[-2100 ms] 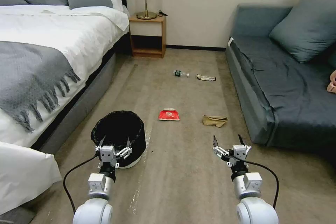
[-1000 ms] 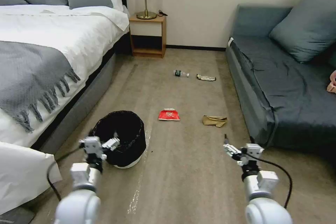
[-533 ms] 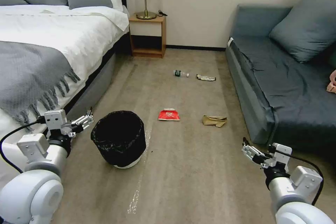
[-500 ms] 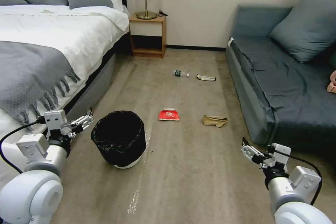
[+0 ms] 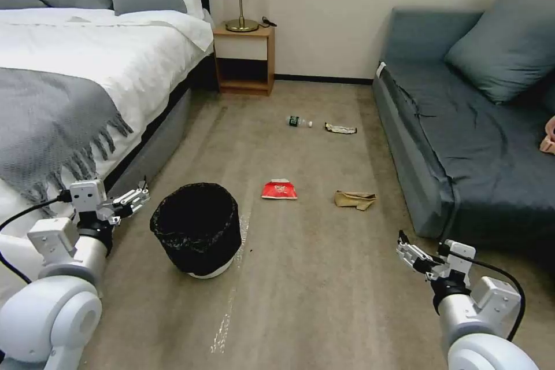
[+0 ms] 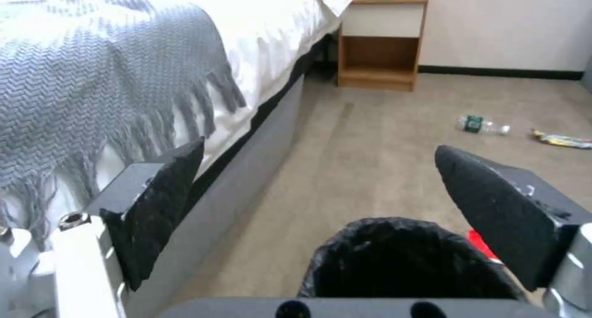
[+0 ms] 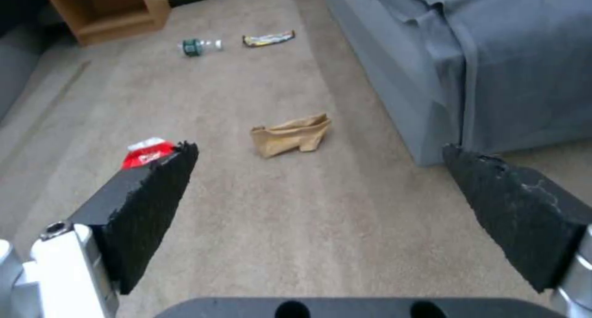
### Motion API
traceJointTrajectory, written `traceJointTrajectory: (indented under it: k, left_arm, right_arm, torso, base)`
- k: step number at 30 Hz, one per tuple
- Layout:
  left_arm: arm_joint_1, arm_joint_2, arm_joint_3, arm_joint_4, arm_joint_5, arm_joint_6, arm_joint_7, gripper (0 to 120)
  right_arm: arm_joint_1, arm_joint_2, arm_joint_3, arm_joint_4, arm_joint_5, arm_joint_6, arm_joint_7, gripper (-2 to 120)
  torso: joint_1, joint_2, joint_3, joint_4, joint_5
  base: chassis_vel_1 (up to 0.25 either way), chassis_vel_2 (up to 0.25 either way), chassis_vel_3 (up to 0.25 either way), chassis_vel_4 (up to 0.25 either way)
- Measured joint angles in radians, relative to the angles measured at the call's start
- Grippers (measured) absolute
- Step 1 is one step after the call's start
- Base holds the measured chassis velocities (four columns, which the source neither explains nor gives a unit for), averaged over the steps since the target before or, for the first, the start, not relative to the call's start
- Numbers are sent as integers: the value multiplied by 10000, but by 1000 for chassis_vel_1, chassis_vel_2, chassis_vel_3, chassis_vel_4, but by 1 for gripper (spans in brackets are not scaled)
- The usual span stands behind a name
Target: Pick up the trash bin, then pick up the garbage on the floor and place it into the trash bin.
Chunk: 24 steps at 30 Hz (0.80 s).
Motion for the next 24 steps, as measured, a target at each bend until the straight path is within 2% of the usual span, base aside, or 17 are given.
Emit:
traceJointTrajectory:
  k: [5,10,19,24]
  left_arm:
    - [-397,251,6,439,-145,106,-52,100]
    - [-1049,626,9,1277,-451,214,-173,100]
    - [-1729,921,45,2200,-1170,472,-346,99]
    - [-2274,1192,301,2801,-1526,733,-354,99]
  right_arm:
    - [18,10,-68,-82,-88,39,-18,100]
    - [7,15,-158,-184,-213,82,-41,100]
    - [42,65,-136,-256,-246,117,-68,100]
    - [85,201,-306,-349,-455,176,-95,100]
  torso:
    - [0,0,0,0,0]
    - [0,0,1,0,0]
    - [0,0,1,0,0]
    - [0,0,1,0,0]
  base:
    - [0,0,0,0]
    - [0,0,0,0]
    - [0,0,0,0]
    - [0,0,0,0]
